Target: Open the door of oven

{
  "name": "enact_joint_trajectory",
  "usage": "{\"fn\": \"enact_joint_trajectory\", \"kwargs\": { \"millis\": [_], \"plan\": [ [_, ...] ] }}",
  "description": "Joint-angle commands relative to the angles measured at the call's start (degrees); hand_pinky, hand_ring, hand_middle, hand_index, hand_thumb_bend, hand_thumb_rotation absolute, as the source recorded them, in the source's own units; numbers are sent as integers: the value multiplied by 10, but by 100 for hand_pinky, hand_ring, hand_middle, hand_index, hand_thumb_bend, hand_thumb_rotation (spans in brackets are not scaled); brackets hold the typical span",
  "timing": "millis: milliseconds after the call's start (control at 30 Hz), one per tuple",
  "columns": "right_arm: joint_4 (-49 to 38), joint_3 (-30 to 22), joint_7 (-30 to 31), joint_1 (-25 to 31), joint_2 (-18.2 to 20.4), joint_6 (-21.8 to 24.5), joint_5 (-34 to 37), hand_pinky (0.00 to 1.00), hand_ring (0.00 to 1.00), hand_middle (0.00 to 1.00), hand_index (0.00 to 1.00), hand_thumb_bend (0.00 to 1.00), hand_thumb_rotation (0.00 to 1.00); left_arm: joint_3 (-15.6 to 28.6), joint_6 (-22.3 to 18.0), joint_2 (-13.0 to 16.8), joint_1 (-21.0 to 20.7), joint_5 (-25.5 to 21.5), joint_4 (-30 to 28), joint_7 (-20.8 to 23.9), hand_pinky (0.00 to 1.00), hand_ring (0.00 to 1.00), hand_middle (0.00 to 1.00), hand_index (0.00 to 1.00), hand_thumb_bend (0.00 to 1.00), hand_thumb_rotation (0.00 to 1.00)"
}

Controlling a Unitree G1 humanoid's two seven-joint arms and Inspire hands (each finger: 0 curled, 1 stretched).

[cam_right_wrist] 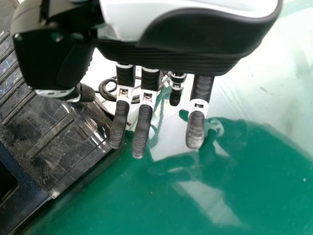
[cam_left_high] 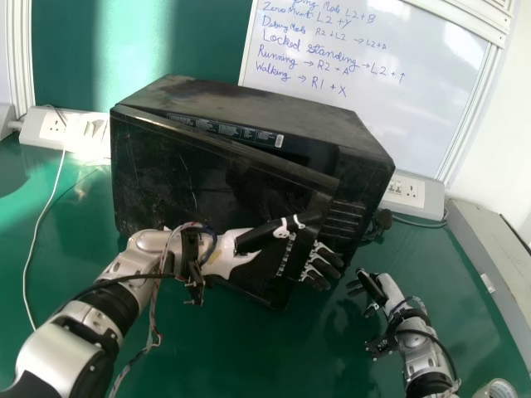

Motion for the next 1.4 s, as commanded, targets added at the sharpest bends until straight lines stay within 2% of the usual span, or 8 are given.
{"fn": "enact_joint_trajectory", "kwargs": {
  "millis": [0,200,400,700,800,933,1200,1367],
  "plan": [
    [13,7,8,13,7,5,-5,32,39,50,50,50,16,3,8,-18,0,-23,-28,3,47,60,66,74,91,90],
    [13,5,7,13,8,8,-5,32,39,49,50,50,16,9,52,-30,21,-43,-69,33,23,29,38,51,88,82],
    [14,6,6,12,8,10,-6,32,38,48,50,50,16,3,49,-30,36,-47,-95,45,12,18,27,35,90,80],
    [14,7,8,13,7,3,-8,32,39,49,50,50,16,-1,96,-31,68,-52,-169,78,7,12,21,29,96,74],
    [14,8,6,13,6,2,-9,32,38,49,50,50,16,-8,119,-33,91,-49,-224,108,5,11,18,25,98,72],
    [15,7,4,11,7,8,-9,32,39,49,50,50,16,-23,145,-37,131,-43,-309,150,2,7,13,18,100,77],
    [15,10,6,12,4,1,-12,31,38,49,50,50,16,-42,186,-42,198,-53,-427,200,0,5,10,11,92,84],
    [16,8,7,12,4,2,-10,31,38,48,50,50,16,-52,203,-38,232,-56,-489,220,0,4,9,9,89,81]
  ]
}}
